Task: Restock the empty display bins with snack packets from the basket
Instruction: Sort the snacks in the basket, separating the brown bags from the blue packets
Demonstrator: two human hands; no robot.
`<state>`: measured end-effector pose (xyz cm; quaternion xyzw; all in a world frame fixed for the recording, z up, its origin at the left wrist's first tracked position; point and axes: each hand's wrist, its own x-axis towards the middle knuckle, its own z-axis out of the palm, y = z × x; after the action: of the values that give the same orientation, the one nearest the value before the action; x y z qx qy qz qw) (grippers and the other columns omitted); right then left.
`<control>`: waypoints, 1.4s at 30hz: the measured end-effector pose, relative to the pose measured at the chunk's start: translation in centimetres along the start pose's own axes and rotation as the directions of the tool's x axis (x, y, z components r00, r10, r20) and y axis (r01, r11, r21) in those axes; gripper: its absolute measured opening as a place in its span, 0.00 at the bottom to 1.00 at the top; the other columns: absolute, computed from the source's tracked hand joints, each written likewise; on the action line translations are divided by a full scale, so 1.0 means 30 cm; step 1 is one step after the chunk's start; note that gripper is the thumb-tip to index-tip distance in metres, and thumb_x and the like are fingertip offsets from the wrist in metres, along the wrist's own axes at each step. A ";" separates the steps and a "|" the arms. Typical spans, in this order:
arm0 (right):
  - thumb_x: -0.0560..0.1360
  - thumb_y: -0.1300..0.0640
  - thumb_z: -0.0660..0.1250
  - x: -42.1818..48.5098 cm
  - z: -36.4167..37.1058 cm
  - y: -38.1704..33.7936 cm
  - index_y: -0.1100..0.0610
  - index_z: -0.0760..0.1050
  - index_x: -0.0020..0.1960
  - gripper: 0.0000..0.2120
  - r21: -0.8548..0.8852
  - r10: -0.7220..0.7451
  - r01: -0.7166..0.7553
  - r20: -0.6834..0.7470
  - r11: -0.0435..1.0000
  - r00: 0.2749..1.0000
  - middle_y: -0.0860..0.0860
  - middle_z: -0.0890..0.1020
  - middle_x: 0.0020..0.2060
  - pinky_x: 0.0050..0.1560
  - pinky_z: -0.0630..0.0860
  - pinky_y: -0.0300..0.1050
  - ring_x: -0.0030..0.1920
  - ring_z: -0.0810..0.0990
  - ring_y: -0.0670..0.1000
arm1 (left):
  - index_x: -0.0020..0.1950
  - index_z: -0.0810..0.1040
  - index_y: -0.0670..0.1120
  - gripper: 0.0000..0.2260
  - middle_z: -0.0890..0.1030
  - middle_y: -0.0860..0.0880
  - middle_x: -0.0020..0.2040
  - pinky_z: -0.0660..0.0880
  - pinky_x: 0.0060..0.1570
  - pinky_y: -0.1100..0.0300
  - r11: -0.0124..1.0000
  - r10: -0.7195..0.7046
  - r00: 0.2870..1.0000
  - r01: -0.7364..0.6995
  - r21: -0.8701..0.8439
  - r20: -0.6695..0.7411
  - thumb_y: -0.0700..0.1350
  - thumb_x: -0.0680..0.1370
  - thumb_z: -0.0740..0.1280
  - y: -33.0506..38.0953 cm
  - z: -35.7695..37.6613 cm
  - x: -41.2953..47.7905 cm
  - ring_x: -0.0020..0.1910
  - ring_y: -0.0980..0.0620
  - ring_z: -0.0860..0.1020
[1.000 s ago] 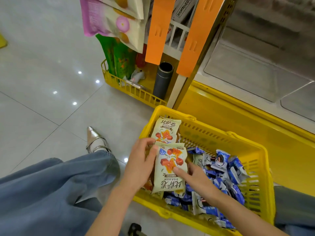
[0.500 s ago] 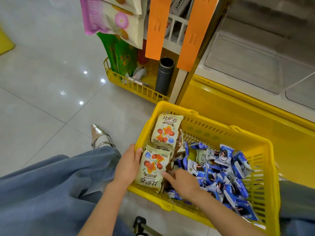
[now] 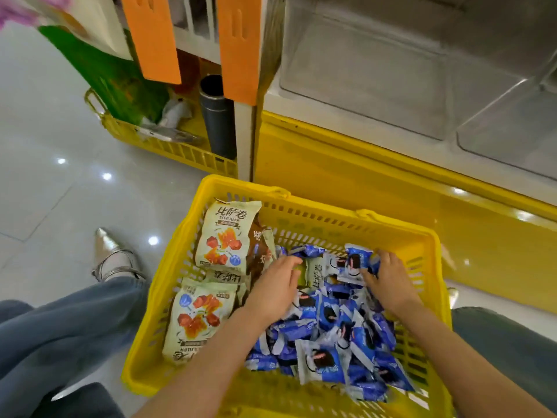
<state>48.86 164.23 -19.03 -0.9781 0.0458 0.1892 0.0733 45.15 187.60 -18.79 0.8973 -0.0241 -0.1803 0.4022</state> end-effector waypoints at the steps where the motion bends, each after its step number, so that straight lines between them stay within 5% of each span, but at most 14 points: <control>1: 0.79 0.49 0.59 0.015 0.010 0.012 0.61 0.60 0.70 0.25 -0.039 -0.015 0.016 0.032 0.999 0.999 0.57 0.66 0.67 0.67 0.61 0.47 0.67 0.64 0.57 | 0.68 0.68 0.44 0.15 0.71 0.46 0.66 0.65 0.62 0.58 0.999 -0.038 0.996 0.037 0.008 0.081 0.45 0.82 0.53 -0.011 0.039 0.049 0.64 0.50 0.69; 7: 0.79 0.40 0.52 0.056 0.064 0.039 0.55 0.49 0.76 0.31 -0.233 -0.063 0.083 0.093 0.969 0.994 0.53 0.61 0.71 0.65 0.63 0.49 0.65 0.65 0.58 | 0.60 0.70 0.37 0.14 0.75 0.37 0.58 0.71 0.55 0.51 0.959 -0.242 0.919 0.180 0.217 0.310 0.45 0.83 0.52 -0.096 0.212 0.248 0.57 0.40 0.74; 11: 0.79 0.41 0.53 0.075 0.087 0.043 0.50 0.55 0.74 0.27 -0.152 -0.070 0.088 0.120 0.984 0.990 0.51 0.61 0.72 0.66 0.65 0.52 0.67 0.63 0.58 | 0.62 0.71 0.37 0.16 0.76 0.35 0.58 0.72 0.49 0.52 0.929 -0.369 0.832 0.350 0.125 0.414 0.48 0.83 0.54 -0.132 0.276 0.330 0.55 0.39 0.76; 14: 0.79 0.43 0.55 0.083 0.099 0.055 0.49 0.58 0.73 0.25 -0.095 -0.107 0.118 0.114 0.988 0.988 0.50 0.61 0.72 0.68 0.63 0.50 0.69 0.61 0.56 | 0.47 0.75 0.39 0.14 0.77 0.32 0.50 0.72 0.46 0.50 0.893 -0.420 0.834 0.450 0.001 0.358 0.47 0.82 0.57 -0.141 0.328 0.357 0.51 0.36 0.76; 16: 0.79 0.44 0.57 0.083 0.103 0.066 0.50 0.58 0.73 0.25 -0.035 -0.125 0.129 0.093 0.991 0.988 0.50 0.62 0.72 0.69 0.61 0.49 0.69 0.61 0.55 | 0.33 0.70 0.46 0.16 0.75 0.40 0.35 0.72 0.45 0.52 0.872 -0.455 0.856 0.484 -0.071 0.244 0.46 0.80 0.61 -0.146 0.349 0.357 0.43 0.40 0.76; 18: 0.79 0.45 0.59 0.084 0.103 0.073 0.50 0.57 0.74 0.26 0.021 -0.119 0.118 0.063 0.993 0.991 0.50 0.64 0.70 0.68 0.62 0.48 0.68 0.62 0.55 | 0.32 0.70 0.46 0.15 0.73 0.47 0.33 0.72 0.46 0.54 0.872 -0.449 0.880 0.469 -0.142 0.155 0.45 0.79 0.64 -0.144 0.356 0.349 0.41 0.47 0.75; 21: 0.78 0.45 0.61 0.080 0.105 0.065 0.50 0.55 0.75 0.29 0.079 -0.082 0.081 0.015 0.994 0.997 0.52 0.64 0.69 0.66 0.66 0.51 0.68 0.63 0.55 | 0.42 0.76 0.43 0.07 0.76 0.50 0.38 0.68 0.41 0.63 0.901 -0.373 0.922 0.386 -0.197 0.101 0.44 0.78 0.65 -0.123 0.339 0.316 0.41 0.52 0.74; 24: 0.77 0.39 0.56 0.071 0.105 0.045 0.50 0.57 0.74 0.30 0.130 -0.041 0.045 -0.033 0.990 0.999 0.53 0.64 0.69 0.66 0.67 0.52 0.69 0.63 0.55 | 0.40 0.72 0.45 0.08 0.74 0.54 0.33 0.63 0.31 0.68 0.949 -0.249 0.968 0.243 -0.201 -0.006 0.44 0.78 0.64 -0.087 0.305 0.244 0.34 0.56 0.72; 31: 0.77 0.39 0.56 0.040 0.067 0.041 0.49 0.59 0.73 0.28 0.152 -0.073 0.058 0.096 0.987 0.993 0.53 0.66 0.68 0.66 0.67 0.53 0.68 0.65 0.55 | 0.40 0.71 0.44 0.06 0.74 0.51 0.37 0.70 0.36 0.58 1.000 -0.012 0.992 0.009 -0.029 -0.124 0.39 0.77 0.65 0.003 0.210 0.133 0.34 0.53 0.73; 36: 0.79 0.48 0.60 -0.009 0.014 0.006 0.54 0.52 0.76 0.30 0.237 -0.103 0.085 0.065 0.968 0.993 0.53 0.59 0.74 0.73 0.59 0.48 0.73 0.58 0.54 | 0.40 0.66 0.45 0.07 0.71 0.49 0.41 0.71 0.36 0.54 0.988 0.143 0.971 -0.129 0.085 -0.191 0.36 0.77 0.61 0.073 0.101 0.094 0.38 0.51 0.71; 39: 0.75 0.45 0.66 -0.046 -0.037 -0.058 0.52 0.46 0.77 0.40 0.382 -0.257 0.260 -0.061 0.887 0.965 0.49 0.57 0.75 0.72 0.53 0.40 0.74 0.55 0.48 | 0.42 0.66 0.46 0.07 0.72 0.49 0.43 0.69 0.34 0.59 0.941 0.324 0.913 -0.284 0.183 -0.248 0.38 0.77 0.60 0.135 0.016 0.062 0.38 0.53 0.71; 42: 0.69 0.41 0.70 -0.061 -0.111 -0.132 0.50 0.49 0.76 0.45 0.433 -0.375 0.346 -0.019 0.832 0.927 0.44 0.63 0.70 0.68 0.56 0.38 0.70 0.60 0.43 | 0.43 0.71 0.44 0.04 0.69 0.55 0.38 0.59 0.31 0.69 0.901 0.417 0.854 -0.343 0.267 -0.311 0.40 0.77 0.60 0.189 -0.076 0.018 0.32 0.57 0.67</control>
<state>48.84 167.70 -14.78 -0.9218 -0.1013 0.1899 0.3224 47.00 185.28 -13.42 0.9281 -0.1454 0.0743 0.3345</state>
